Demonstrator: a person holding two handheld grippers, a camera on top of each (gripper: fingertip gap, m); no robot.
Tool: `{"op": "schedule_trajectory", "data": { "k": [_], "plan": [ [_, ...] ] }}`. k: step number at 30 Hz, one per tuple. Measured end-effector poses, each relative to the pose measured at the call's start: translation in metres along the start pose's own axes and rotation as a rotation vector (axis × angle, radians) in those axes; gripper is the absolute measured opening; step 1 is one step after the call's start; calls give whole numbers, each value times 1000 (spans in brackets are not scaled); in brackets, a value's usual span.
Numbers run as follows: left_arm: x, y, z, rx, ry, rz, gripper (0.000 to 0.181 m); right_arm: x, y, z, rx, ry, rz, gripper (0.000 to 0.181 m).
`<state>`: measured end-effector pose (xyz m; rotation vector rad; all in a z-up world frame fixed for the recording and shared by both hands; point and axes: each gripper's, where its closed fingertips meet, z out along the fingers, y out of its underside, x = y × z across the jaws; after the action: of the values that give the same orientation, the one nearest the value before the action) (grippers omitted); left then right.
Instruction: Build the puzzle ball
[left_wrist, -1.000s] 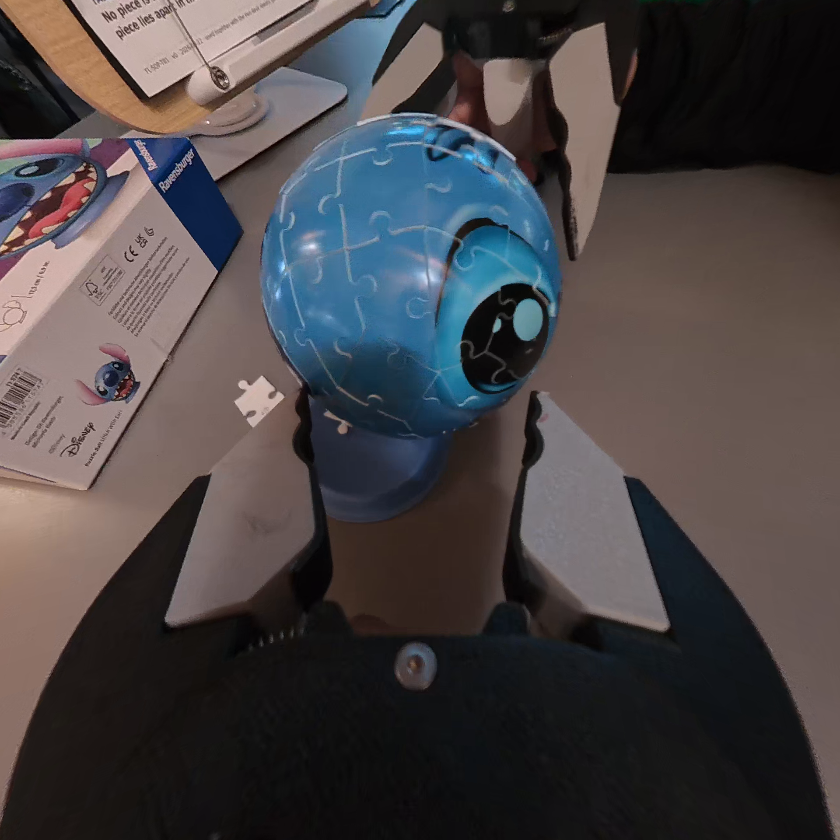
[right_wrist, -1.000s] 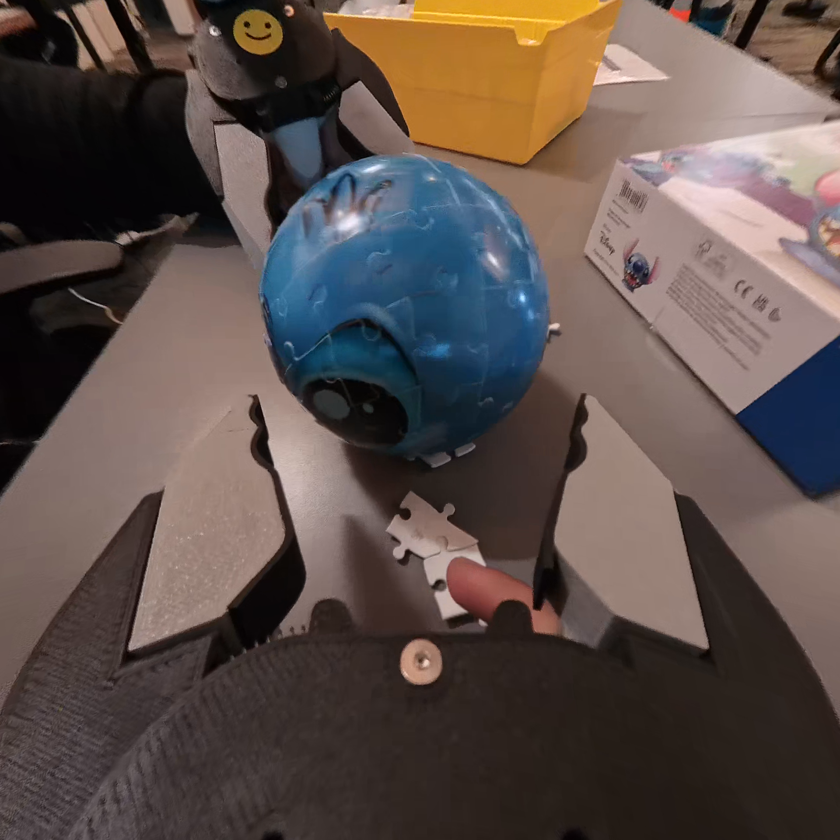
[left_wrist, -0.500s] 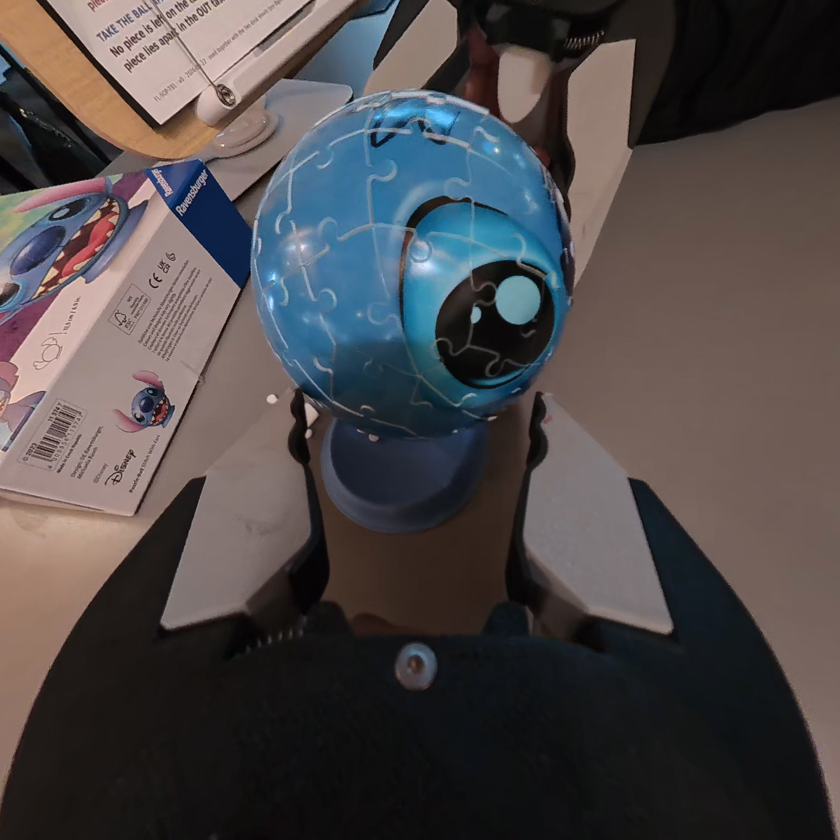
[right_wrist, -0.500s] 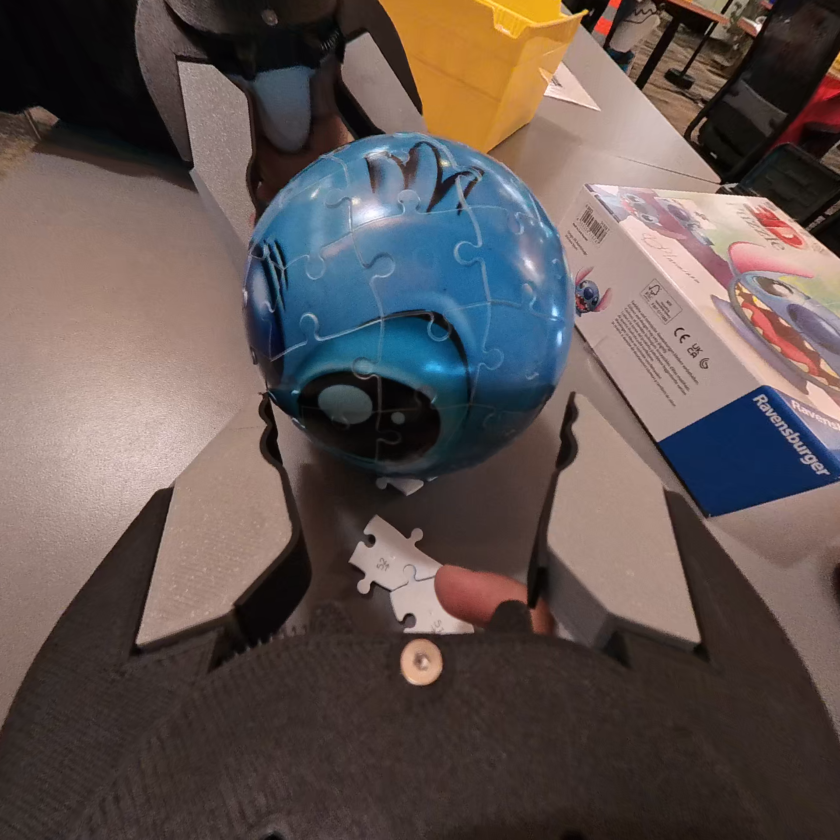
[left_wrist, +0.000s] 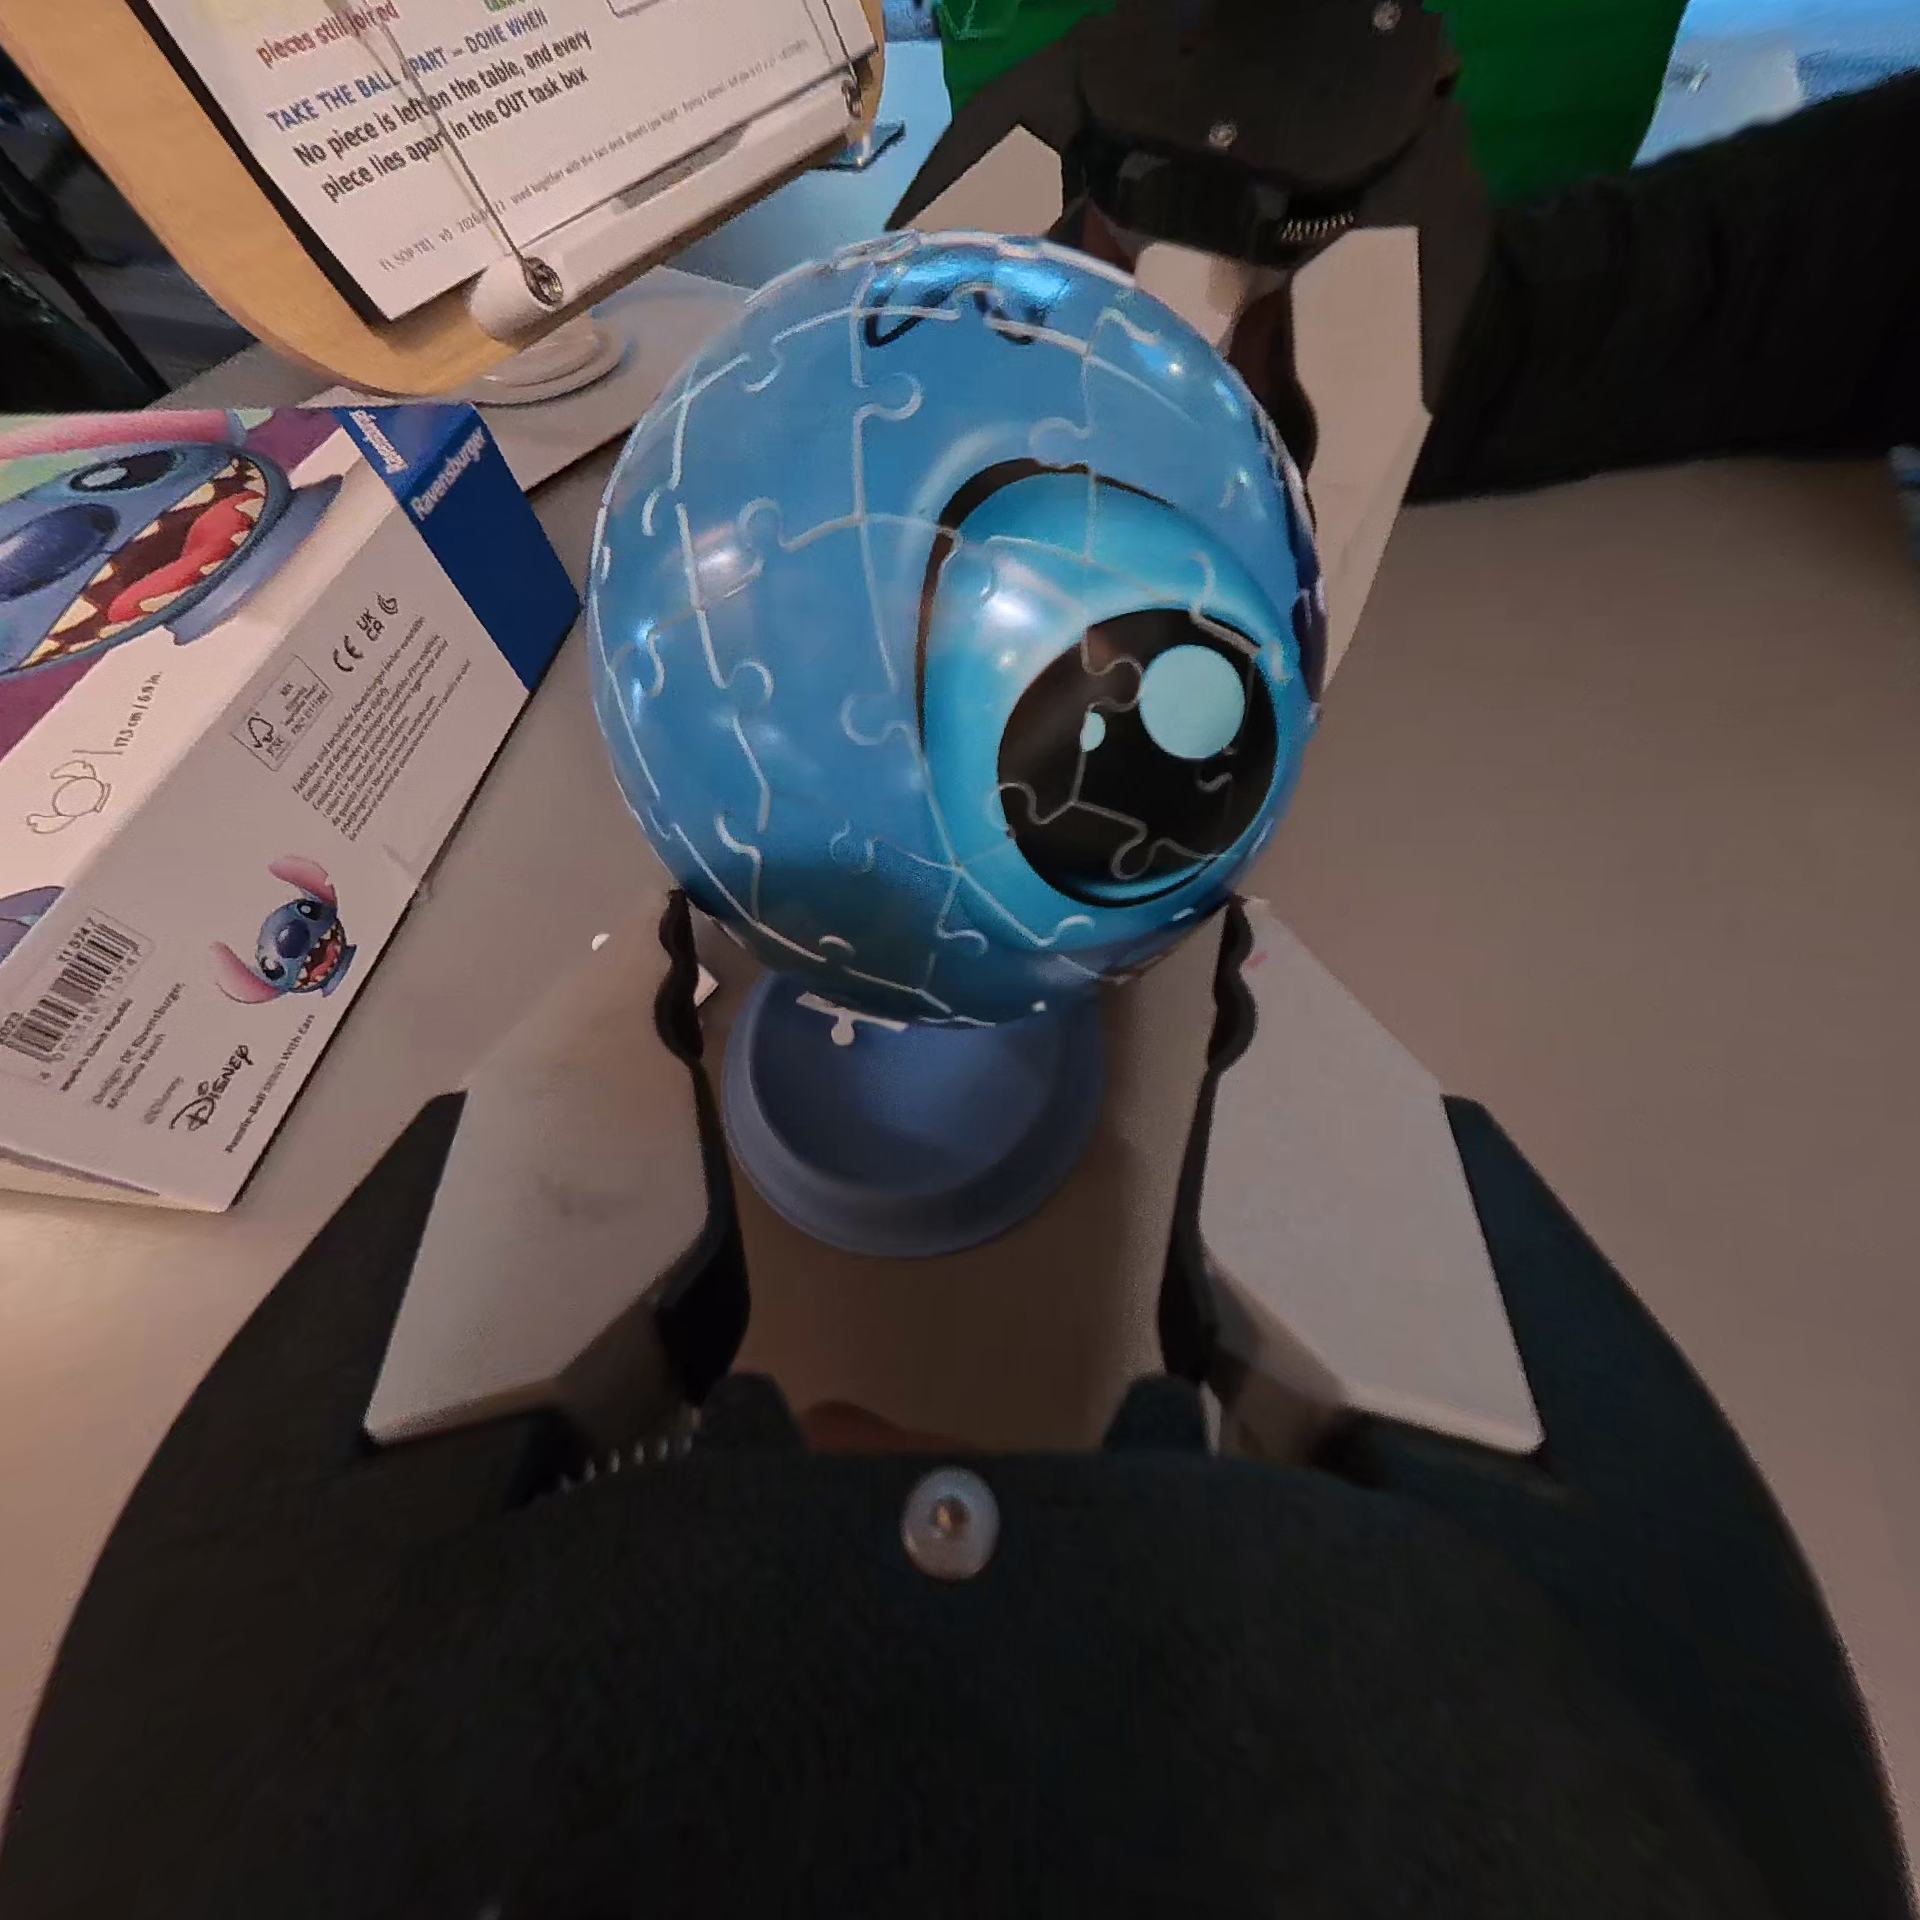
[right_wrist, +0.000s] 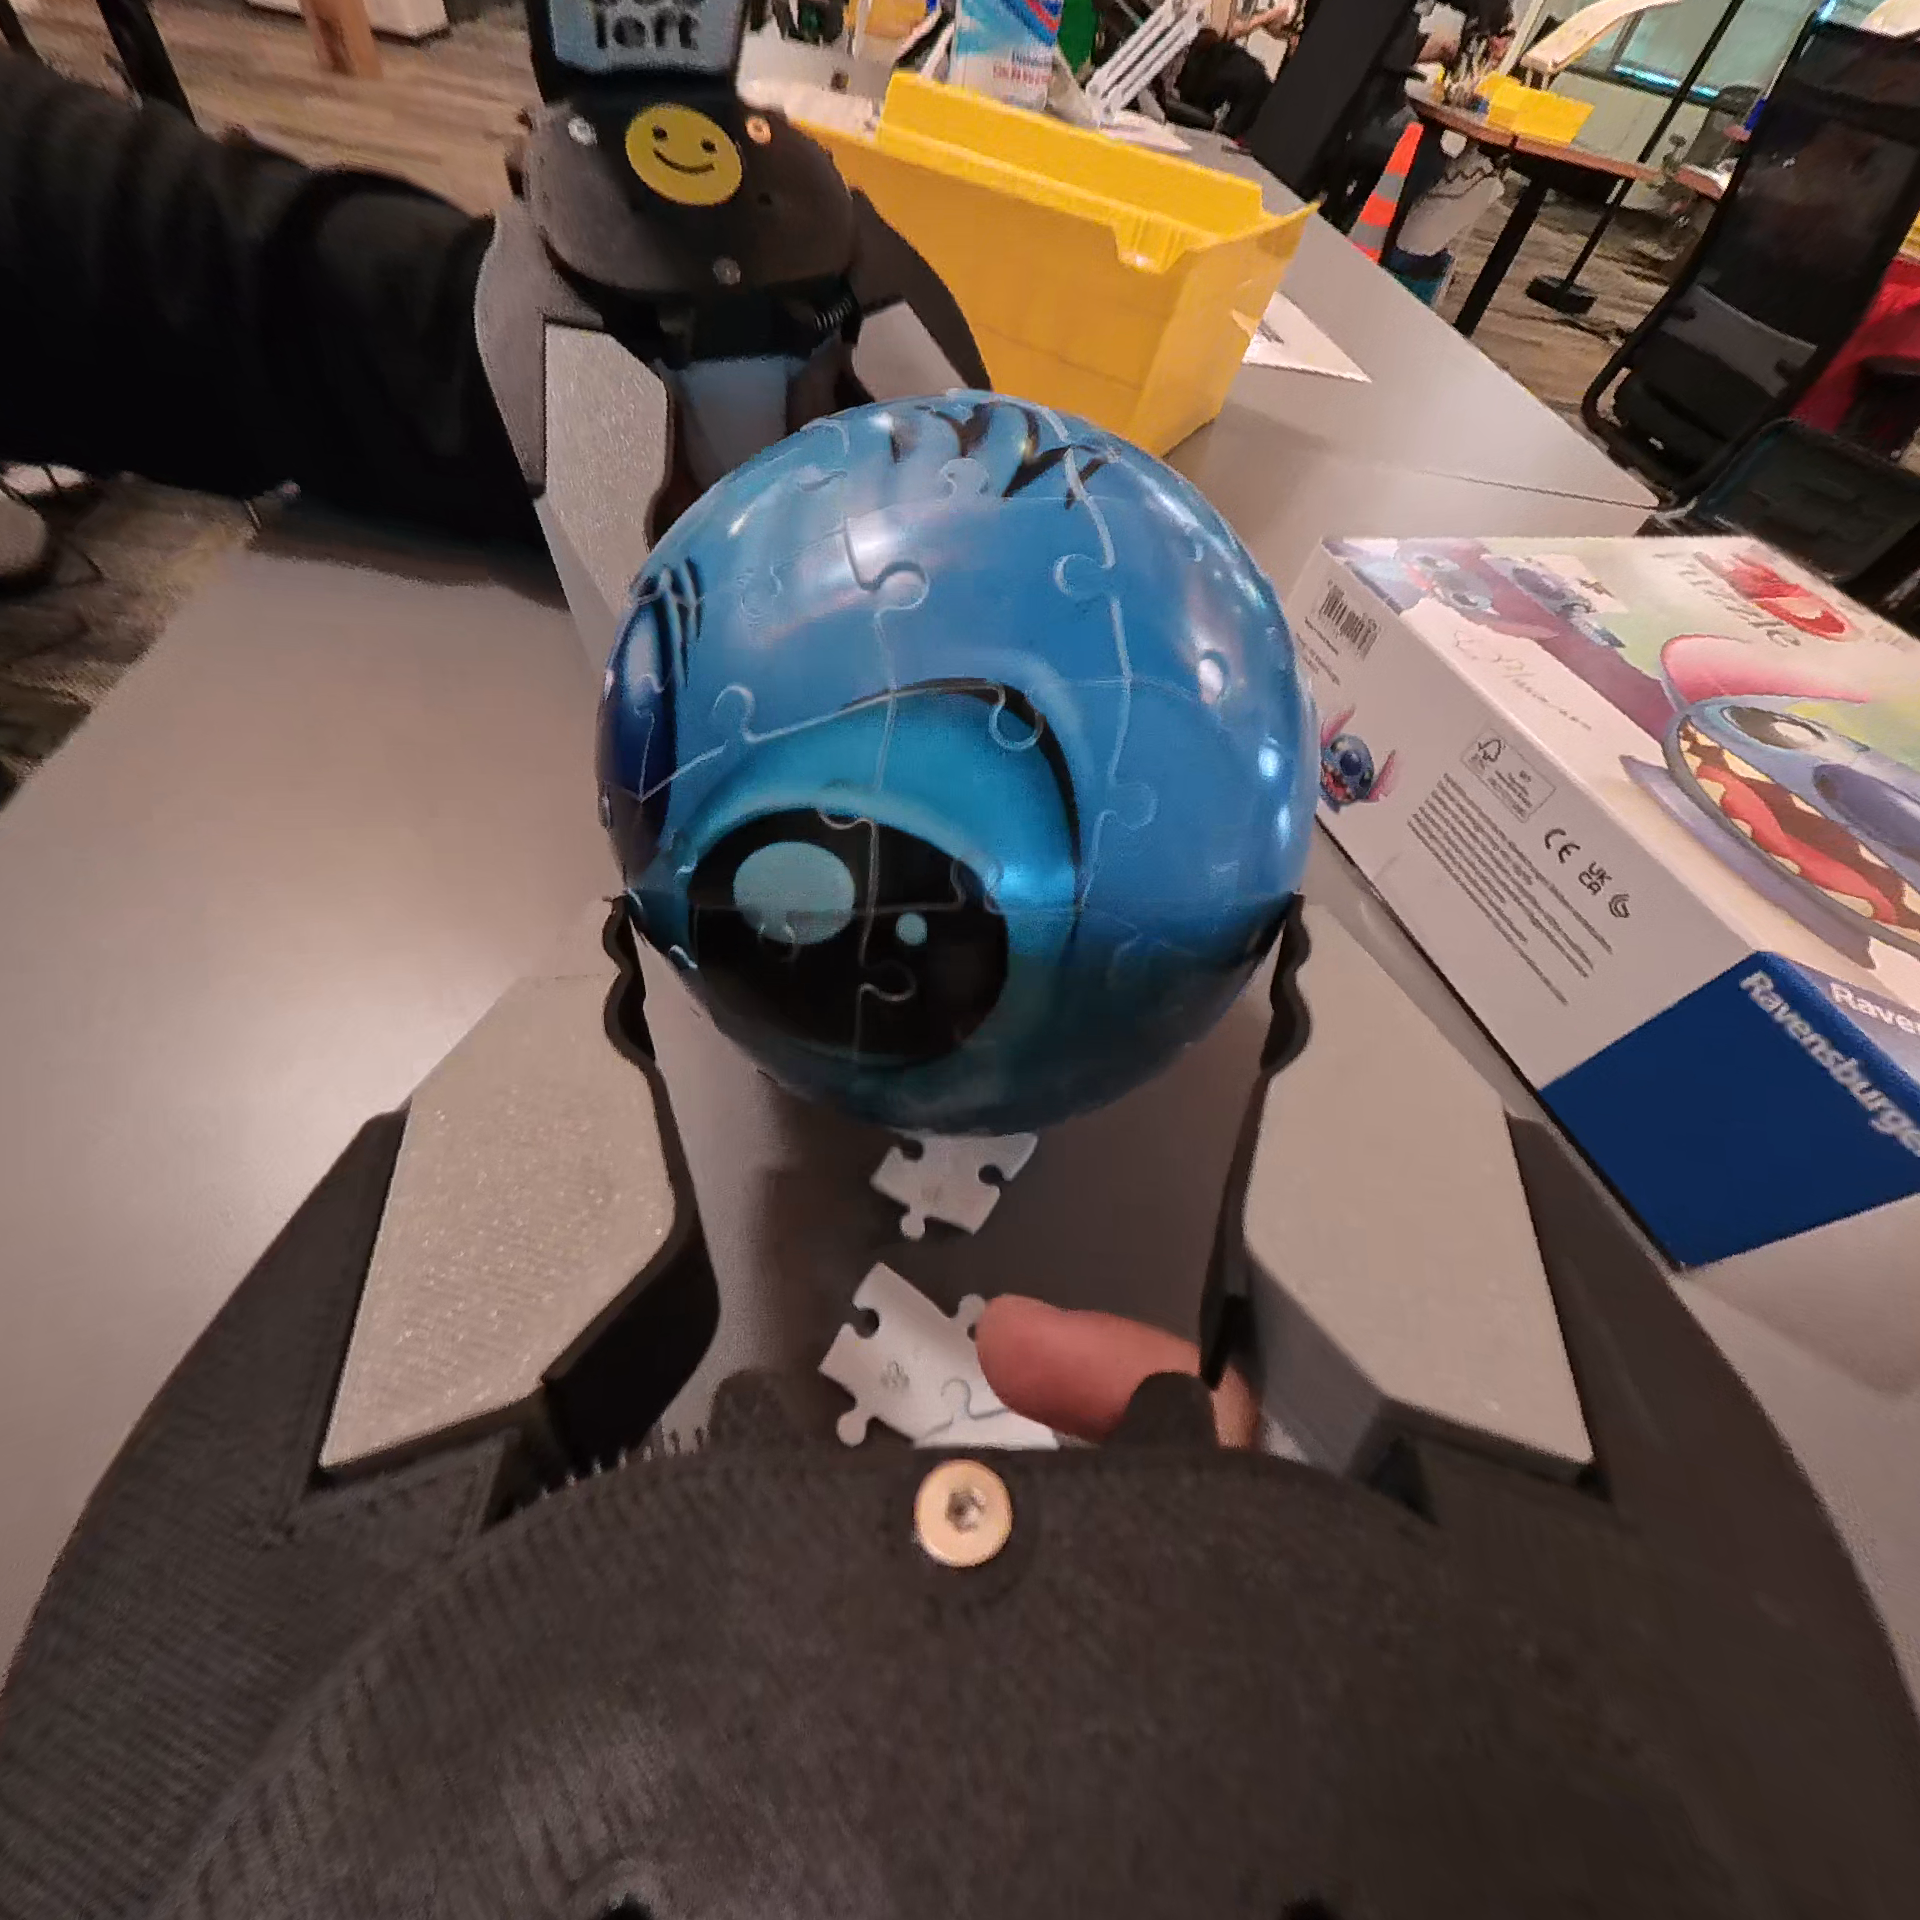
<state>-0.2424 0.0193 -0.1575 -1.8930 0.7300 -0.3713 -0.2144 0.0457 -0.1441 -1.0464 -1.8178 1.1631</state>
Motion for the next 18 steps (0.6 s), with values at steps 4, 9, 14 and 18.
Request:
{"op": "schedule_trajectory", "data": {
  "k": [4,9,14,18],
  "plan": [
    [0,-14,-13,49,59,-170,100,2,-29,1,65,-41,116,118],
    [3,-19,-30,70,126,-365,99,0,-49,8,17,-117,269,118],
    [15,-3,-35,20,197,-569,99,-5,-52,22,-68,-199,380,119],
    [20,3,-38,44,241,-714,99,-7,-50,32,-114,-259,484,119]
  ]
}}
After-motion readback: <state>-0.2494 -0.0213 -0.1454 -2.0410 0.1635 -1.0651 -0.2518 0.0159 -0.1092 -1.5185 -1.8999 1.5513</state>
